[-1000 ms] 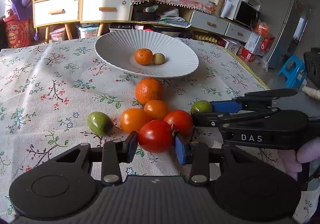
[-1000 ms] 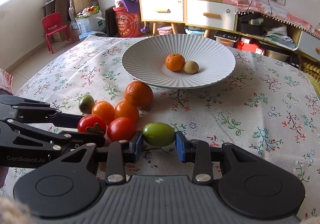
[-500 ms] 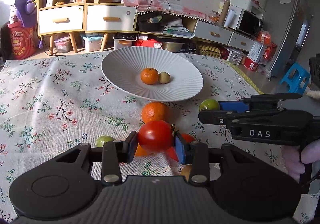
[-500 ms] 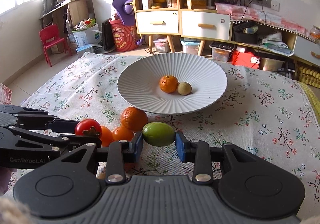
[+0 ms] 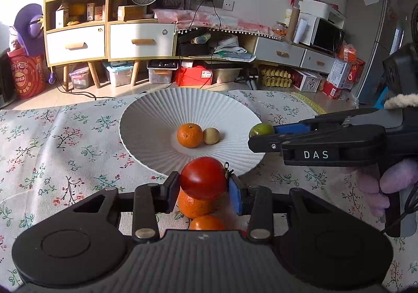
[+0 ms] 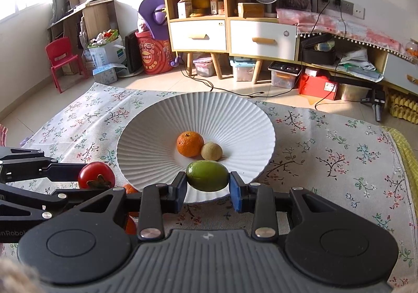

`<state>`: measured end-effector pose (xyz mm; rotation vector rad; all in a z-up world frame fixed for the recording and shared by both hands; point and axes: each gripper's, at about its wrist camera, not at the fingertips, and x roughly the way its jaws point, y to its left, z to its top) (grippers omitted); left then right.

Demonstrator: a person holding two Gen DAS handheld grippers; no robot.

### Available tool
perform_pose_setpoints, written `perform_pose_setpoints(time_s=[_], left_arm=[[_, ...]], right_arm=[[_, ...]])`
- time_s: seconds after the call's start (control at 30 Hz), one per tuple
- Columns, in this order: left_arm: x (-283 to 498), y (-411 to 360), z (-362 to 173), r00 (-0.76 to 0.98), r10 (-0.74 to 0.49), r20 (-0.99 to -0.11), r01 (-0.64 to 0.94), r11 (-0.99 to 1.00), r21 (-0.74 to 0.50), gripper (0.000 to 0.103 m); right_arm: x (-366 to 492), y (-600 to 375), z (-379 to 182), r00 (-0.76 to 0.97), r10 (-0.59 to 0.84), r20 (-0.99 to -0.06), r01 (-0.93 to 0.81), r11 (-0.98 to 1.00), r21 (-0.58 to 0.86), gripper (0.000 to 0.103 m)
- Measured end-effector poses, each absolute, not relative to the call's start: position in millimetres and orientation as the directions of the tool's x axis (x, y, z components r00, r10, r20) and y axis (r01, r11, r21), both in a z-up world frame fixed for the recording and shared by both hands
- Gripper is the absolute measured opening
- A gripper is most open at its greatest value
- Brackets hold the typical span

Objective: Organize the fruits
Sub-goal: 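Carry the tomato and lime into the white bowl and open both tools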

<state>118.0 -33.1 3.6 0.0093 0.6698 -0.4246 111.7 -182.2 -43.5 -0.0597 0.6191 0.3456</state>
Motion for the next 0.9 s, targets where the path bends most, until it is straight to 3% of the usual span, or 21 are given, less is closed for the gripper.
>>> perform_pose_setpoints(time_s=[0.23,0.9], left_arm=[[148,-49,-5,0.687,-0.375,-0.622,0.358,0.92,-0.159,0.037],[179,-66,-21,0.667,-0.334,-0.666,0.366,0.926,-0.098,0.037]], right_arm=[[141,-181,-45,0.752,0.314,-0.58,-0.386,0.922,-0.001,0.032],[175,-188,-57,0.715,0.397,-0.576,-0.444,0.894,0.064,0.032]])
